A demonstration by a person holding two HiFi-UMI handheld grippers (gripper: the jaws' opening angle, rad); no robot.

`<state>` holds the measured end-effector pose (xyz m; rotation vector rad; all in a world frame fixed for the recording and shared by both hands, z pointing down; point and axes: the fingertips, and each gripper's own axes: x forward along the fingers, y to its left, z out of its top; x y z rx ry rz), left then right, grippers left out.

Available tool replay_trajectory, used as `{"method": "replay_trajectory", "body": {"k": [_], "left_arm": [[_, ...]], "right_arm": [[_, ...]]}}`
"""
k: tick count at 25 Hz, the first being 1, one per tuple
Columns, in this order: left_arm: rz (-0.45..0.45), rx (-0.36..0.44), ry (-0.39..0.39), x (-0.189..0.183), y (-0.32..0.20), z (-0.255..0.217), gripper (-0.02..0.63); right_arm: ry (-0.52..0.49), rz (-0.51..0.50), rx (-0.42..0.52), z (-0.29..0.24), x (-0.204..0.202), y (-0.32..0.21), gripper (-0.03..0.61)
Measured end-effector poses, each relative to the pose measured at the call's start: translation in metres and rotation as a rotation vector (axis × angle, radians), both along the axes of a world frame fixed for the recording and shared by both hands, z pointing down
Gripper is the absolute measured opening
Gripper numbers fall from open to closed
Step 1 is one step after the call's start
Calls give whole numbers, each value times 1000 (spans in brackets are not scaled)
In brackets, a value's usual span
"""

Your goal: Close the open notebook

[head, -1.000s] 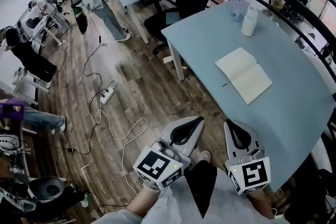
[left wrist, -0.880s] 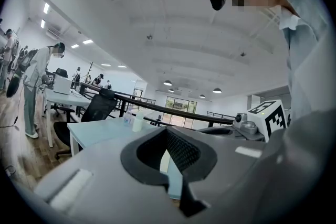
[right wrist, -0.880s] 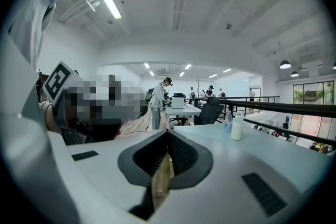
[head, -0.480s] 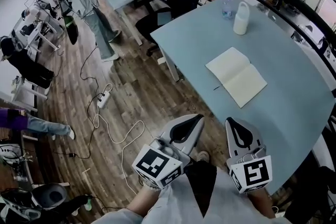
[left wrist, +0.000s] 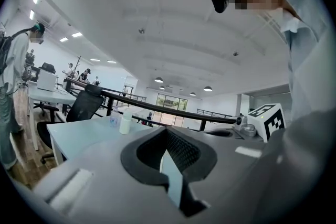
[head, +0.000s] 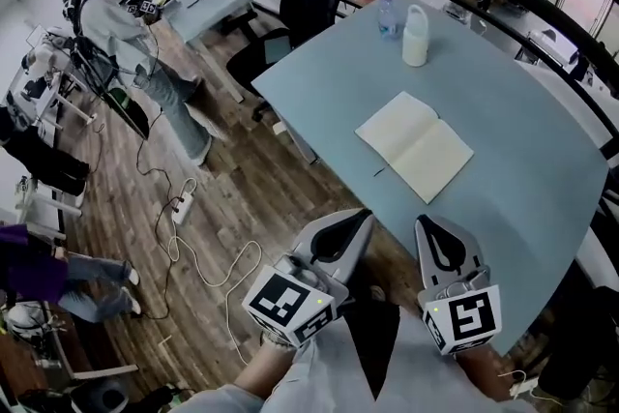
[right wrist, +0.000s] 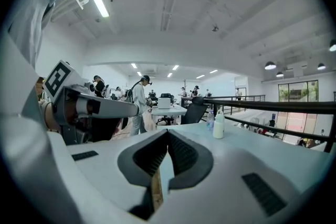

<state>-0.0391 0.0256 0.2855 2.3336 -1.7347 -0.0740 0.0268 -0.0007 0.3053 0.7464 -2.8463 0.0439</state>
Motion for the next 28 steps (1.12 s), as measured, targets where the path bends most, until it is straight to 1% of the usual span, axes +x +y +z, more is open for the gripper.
{"method": "replay_trajectory", "body": {"k": [6, 10, 15, 19, 25, 28], "left_arm": [[71, 0, 7, 0, -33, 0, 3], [118, -19, 16, -17, -61, 8, 3], [194, -35, 32, -39, -91, 6, 3], [260, -49, 47, -57, -112, 7, 3], [352, -59, 44, -73, -135, 9, 5], [407, -73, 60, -79, -149, 10, 5]], "right_arm": [[5, 72, -10, 3, 1, -30, 2], [5, 122, -24, 8, -13, -52, 2], [25, 185, -29, 3, -35, -74, 1], [29, 266, -40, 3, -47, -88, 1], [40, 368, -42, 0, -62, -106, 1], [48, 410, -44, -3, -72, -114, 2]]}}
